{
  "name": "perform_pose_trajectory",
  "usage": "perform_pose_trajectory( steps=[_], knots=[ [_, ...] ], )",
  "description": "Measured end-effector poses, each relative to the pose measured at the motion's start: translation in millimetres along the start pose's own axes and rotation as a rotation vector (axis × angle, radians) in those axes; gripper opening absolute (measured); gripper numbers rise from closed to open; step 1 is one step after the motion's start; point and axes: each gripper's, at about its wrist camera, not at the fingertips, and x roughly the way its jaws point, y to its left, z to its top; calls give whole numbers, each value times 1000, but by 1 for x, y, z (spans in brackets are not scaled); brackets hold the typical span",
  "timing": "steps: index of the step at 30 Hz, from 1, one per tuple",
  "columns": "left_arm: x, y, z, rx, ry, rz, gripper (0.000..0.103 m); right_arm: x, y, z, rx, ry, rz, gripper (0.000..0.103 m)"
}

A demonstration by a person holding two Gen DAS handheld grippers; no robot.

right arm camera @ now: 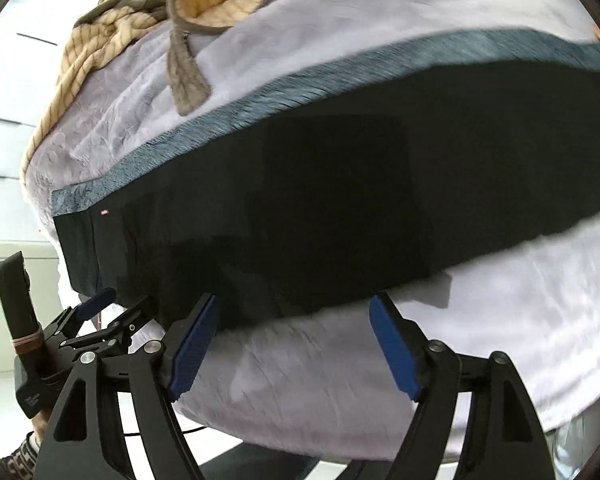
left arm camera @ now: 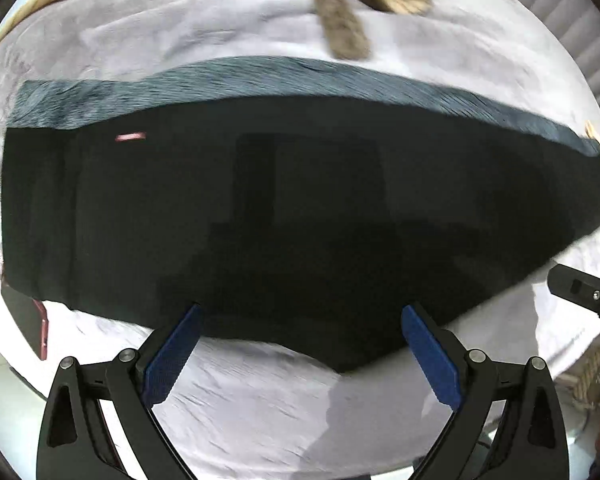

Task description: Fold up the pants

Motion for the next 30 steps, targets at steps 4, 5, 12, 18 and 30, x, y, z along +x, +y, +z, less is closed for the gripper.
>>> perform_pose_trajectory(
  steps=[4, 5, 12, 18, 30],
  knots=[
    [0, -36, -8, 42, 32, -31, 99, -13, -24, -14, 47, -7, 7, 80],
    [0, -44, -8, 53, 40, -38, 99, -16, -31, -16, 65, -9, 13, 80],
    [1, -120, -4, 178, 62, -43, 99, -41, -85, -16, 179, -55, 34, 80],
    [-1, -183, 5, 247, 61, -29, 99, -64, -144, -2, 257, -105, 47, 80],
    [5, -287, 58, 226, 6, -2, 99, -117, -288, 51, 521, -278, 91, 80]
  ],
)
